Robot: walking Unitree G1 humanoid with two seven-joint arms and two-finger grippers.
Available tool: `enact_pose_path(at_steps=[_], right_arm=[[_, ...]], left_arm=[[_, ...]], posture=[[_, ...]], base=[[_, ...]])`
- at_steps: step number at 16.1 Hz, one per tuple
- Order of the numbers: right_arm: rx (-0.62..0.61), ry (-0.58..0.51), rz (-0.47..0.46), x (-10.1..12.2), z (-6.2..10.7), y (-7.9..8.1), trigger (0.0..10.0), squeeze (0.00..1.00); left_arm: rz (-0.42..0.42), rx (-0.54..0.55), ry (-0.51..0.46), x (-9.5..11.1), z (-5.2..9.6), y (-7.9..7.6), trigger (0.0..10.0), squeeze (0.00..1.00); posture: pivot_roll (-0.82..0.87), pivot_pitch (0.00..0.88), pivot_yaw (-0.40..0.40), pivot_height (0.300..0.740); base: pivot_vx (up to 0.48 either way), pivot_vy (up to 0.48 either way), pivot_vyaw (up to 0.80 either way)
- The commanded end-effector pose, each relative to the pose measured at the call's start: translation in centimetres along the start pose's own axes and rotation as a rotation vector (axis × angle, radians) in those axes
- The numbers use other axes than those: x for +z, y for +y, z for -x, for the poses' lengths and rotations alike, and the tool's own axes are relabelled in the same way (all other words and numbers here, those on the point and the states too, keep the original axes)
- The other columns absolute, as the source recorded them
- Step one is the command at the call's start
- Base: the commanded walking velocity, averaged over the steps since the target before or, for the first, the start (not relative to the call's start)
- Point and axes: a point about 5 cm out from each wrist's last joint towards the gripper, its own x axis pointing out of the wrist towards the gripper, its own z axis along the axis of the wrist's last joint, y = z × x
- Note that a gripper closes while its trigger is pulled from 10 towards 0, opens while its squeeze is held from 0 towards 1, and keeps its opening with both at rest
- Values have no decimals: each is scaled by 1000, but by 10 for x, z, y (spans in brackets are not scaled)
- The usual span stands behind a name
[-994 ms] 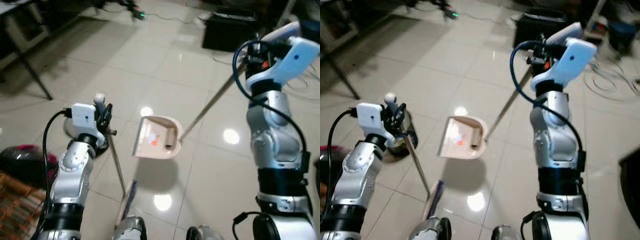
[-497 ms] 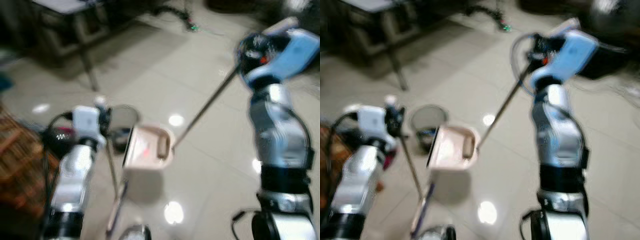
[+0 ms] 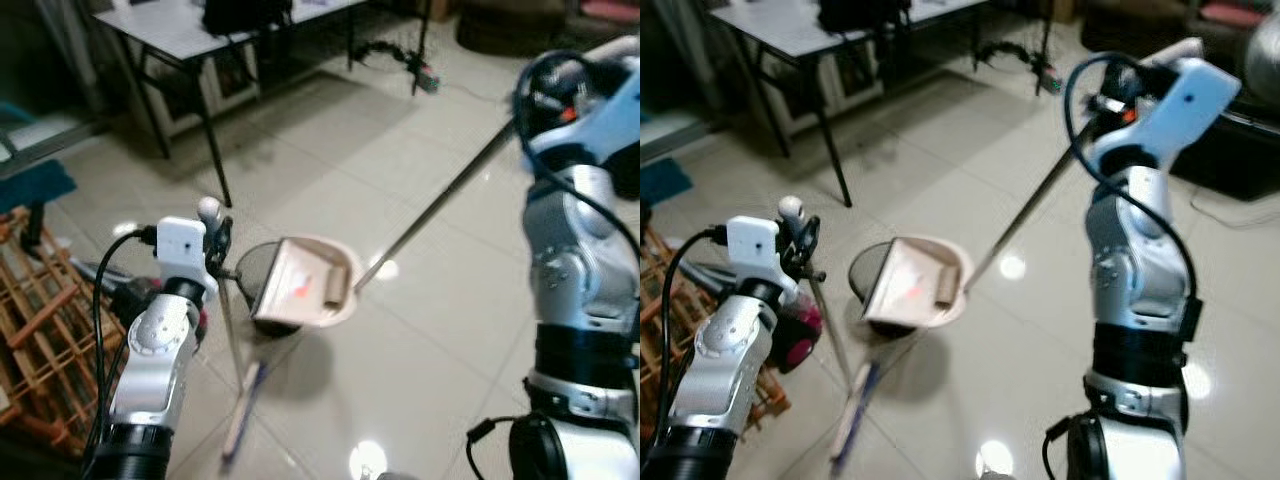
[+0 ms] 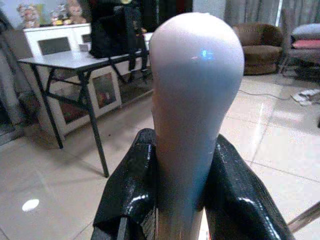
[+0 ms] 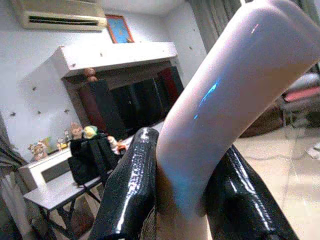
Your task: Sweep floor
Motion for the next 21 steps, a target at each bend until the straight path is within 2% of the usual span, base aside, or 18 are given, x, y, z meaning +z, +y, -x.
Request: enact_pose_path(at_steps=[1,11,15,18,21], right_arm=[[44,-58,-35,12,-1,13,10000,0],[31,-85,-9,13,-5,10,10000,0],[19,-103,29,14,-6,5,10000,0],[27,-116,58,14,-7,5,10000,0],[106,-152,135,13,-5,12,10000,0]], left_arm=[[-21,20,-23,6,0,7,10000,0],[-7,28,-11,3,-2,4,10000,0],[-3,28,-5,2,-4,3,10000,0],[-1,32,1,1,-5,3,10000,0],[-4,37,5,0,-5,4,10000,0]], posture=[[-35,0,23,740],[-37,0,17,740],[-38,0,20,740],[-38,0,20,740],[-36,0,21,740]], base=[[435,0,0],[436,0,0],[432,0,0],[0,0,0],[0,0,0]])
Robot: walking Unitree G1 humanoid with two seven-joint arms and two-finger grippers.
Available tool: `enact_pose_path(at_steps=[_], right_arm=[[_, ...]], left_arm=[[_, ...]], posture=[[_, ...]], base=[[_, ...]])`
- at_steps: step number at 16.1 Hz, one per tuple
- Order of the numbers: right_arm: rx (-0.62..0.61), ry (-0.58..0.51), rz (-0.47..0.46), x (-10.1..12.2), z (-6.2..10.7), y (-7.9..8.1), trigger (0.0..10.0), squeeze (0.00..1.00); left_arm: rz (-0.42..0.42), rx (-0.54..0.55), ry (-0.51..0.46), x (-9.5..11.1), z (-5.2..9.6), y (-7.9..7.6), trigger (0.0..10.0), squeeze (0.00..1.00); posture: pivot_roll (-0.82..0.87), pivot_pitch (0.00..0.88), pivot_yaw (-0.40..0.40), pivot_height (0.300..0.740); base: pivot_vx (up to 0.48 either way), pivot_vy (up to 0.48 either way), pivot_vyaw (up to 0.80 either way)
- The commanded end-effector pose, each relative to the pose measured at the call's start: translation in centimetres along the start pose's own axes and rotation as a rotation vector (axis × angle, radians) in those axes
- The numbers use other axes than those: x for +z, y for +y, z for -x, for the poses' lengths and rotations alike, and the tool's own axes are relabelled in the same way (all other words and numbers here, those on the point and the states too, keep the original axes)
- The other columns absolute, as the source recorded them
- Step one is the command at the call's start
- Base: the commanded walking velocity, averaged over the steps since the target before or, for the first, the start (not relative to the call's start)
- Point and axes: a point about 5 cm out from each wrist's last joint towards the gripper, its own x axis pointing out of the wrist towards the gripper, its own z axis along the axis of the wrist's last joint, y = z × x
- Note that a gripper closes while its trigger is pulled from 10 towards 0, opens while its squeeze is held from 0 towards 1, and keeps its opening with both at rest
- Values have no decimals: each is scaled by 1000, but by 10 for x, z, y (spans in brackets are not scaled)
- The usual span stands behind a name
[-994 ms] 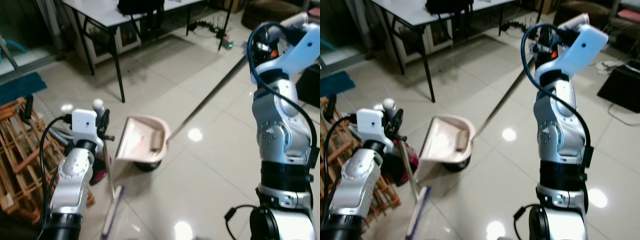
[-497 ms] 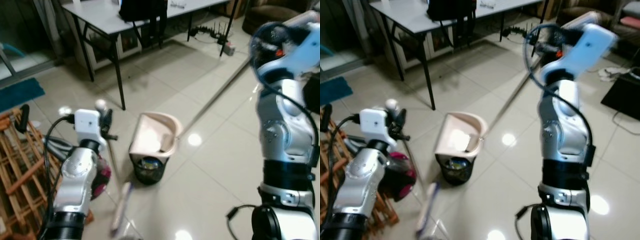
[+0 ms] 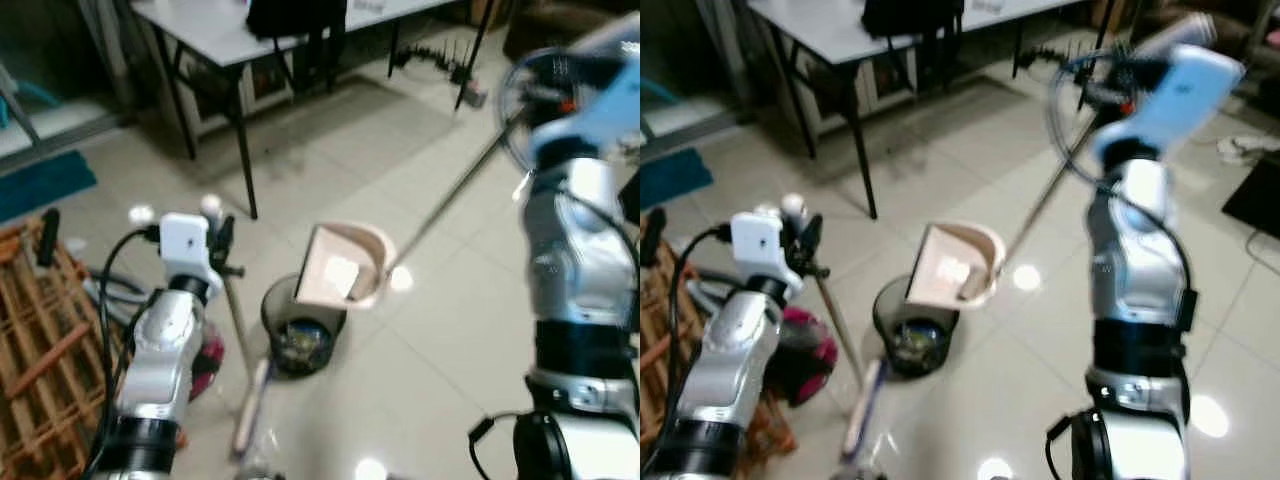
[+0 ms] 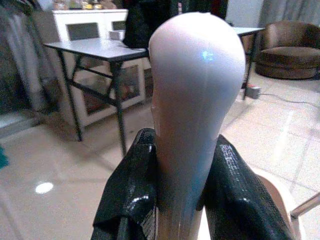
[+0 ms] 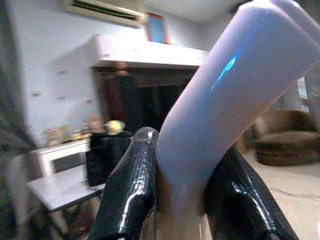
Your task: Sweep floor
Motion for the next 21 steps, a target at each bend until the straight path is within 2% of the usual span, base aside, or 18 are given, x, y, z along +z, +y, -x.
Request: enact_pose_path(at_steps=[1,4,6,7,10,11,12,13,15,17,19,21], right_arm=[[33,-80,19,12,-2,2,10000,0],[153,-115,114,8,0,15,10000,0],[297,-164,175,2,7,38,10000,0],[387,-188,198,-4,14,55,10000,0],[527,-187,202,-22,32,82,10000,0],[559,-181,218,-25,36,87,10000,0],[652,-179,274,-33,46,99,10000,0],[664,-179,282,-34,48,100,10000,0],[736,-204,389,-40,53,103,10000,0],[705,-234,414,-36,49,98,10000,0],[637,-265,422,-25,41,88,10000,0],[466,-292,404,-9,26,64,10000,0]], left_arm=[[-19,8,-12,3,0,2,10000,0],[-18,4,-8,2,-1,1,10000,0],[-21,2,-7,1,-1,1,10000,0],[-22,2,-7,1,-1,0,10000,0],[-27,4,-8,1,-1,0,10000,0],[-28,3,-8,1,-1,0,10000,0],[-29,2,-8,1,-1,0,10000,0],[-30,2,-8,1,-1,0,10000,0],[-32,-1,-7,2,-2,0,10000,0],[-35,-3,-6,2,-2,0,10000,0],[-38,-3,-3,1,-2,0,10000,0],[-41,-13,12,-1,-2,0,10000,0]], posture=[[-36,0,21,740],[-38,0,23,740],[-36,0,22,740],[-34,0,19,740],[-28,0,15,740],[-28,0,15,740],[-28,0,15,740],[-28,0,15,740],[-29,0,16,740],[-29,0,16,740],[-29,0,17,740],[-34,0,20,740]], base=[[0,0,0],[0,0,0],[0,0,0],[0,0,0],[0,0,0],[0,0,0],[0,0,0],[0,0,0],[0,0,0],[0,0,0],[0,0,0],[0,0,0]])
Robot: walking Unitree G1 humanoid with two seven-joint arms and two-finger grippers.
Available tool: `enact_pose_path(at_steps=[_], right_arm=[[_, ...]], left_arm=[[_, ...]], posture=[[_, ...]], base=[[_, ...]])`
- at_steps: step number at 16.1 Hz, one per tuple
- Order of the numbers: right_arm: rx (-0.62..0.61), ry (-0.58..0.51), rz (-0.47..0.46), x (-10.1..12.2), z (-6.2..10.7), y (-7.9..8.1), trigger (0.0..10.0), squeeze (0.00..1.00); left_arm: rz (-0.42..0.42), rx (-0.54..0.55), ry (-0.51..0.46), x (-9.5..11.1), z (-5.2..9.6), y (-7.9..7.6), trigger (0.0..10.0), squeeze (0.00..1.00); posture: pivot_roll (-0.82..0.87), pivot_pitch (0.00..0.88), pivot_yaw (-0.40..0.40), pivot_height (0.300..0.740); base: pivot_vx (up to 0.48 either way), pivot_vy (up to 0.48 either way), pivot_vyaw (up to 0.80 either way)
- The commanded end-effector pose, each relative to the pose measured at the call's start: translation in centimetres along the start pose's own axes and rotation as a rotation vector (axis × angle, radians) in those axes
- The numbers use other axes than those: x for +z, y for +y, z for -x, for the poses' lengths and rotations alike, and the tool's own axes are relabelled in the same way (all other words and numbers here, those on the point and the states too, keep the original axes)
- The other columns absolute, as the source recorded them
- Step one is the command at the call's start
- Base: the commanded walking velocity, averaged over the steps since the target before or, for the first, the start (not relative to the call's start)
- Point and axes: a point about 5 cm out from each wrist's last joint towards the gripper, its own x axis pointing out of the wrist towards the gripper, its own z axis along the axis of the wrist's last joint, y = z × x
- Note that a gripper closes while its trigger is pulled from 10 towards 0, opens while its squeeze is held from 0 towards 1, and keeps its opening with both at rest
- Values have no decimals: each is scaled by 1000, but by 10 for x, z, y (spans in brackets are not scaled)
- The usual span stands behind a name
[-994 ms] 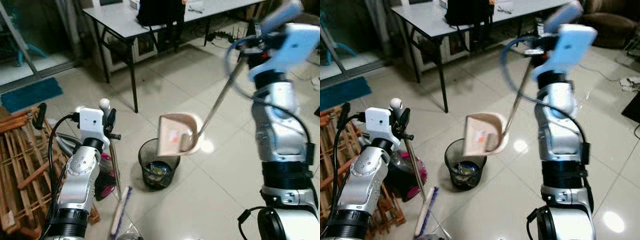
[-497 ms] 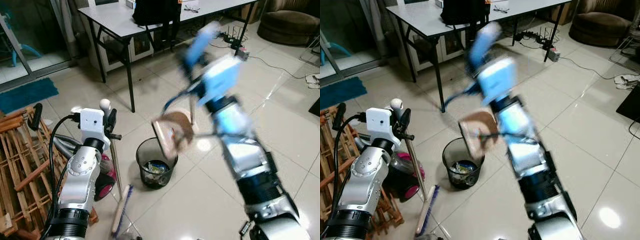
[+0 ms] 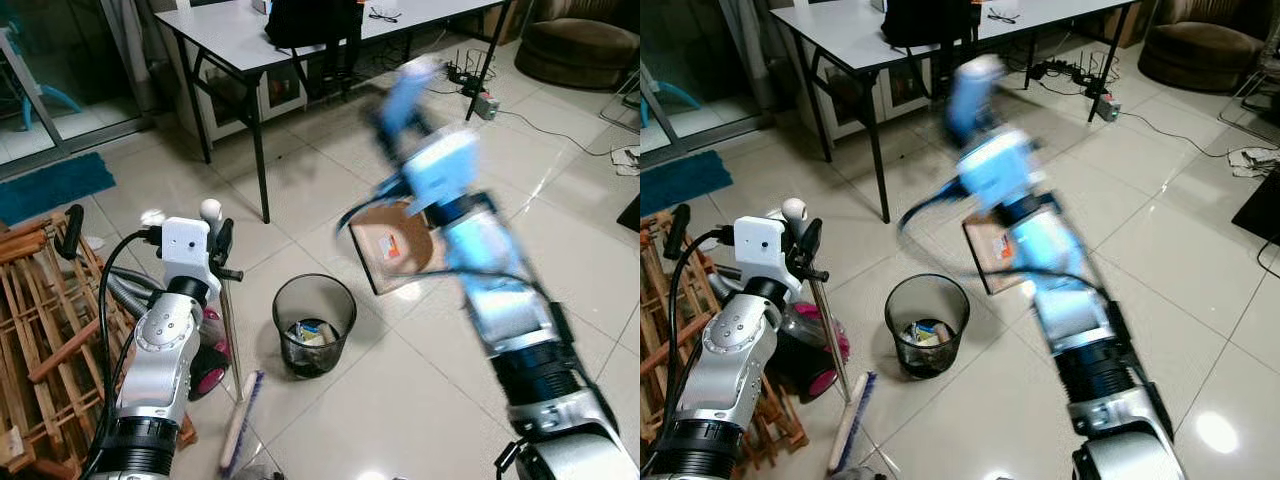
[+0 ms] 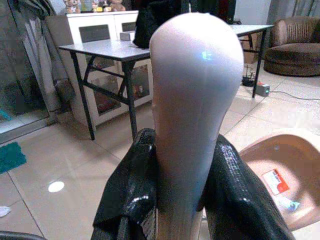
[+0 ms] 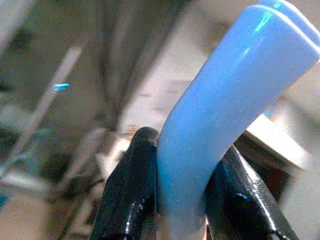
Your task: Sweep floor
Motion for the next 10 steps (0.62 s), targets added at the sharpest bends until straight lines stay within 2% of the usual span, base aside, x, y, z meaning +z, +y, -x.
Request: enact_pose_path(at_steps=[1,2,3,4,5,6,7,9,10], right_arm=[[-142,-37,44,13,-7,-30,10000,0],[-275,85,42,-5,3,-48,10000,0],[-373,241,-21,-27,19,-59,10000,0],[-398,348,-37,-42,33,-61,10000,0],[-377,413,38,-50,46,-61,10000,0],[-364,445,70,-54,53,-58,10000,0],[-374,534,54,-63,63,-53,10000,0],[-359,614,89,-69,68,-48,10000,0],[-396,606,80,-68,69,-47,10000,0]], left_arm=[[-21,-17,-11,4,-2,0,10000,0],[-19,-28,-11,4,-3,-1,10000,0],[-25,-36,-5,3,-2,-2,10000,0],[-31,-39,0,2,-2,-1,10000,0],[-38,-31,7,0,-1,0,10000,0],[-38,-28,14,-2,-1,1,10000,0],[-43,-34,15,-2,-1,0,10000,0],[-44,-36,12,-1,-2,-2,10000,0],[-42,-36,9,0,-2,-4,10000,0]], posture=[[-37,0,20,740],[-39,0,21,740],[-39,0,22,740],[-41,0,24,740],[-45,0,27,740],[-48,0,30,740],[-50,0,30,740],[-51,0,30,740],[-52,0,29,740]], base=[[0,0,0],[0,0,0],[0,0,0],[0,0,0],[0,0,0],[0,0,0],[0,-424,0],[0,-452,0],[0,-480,0]])
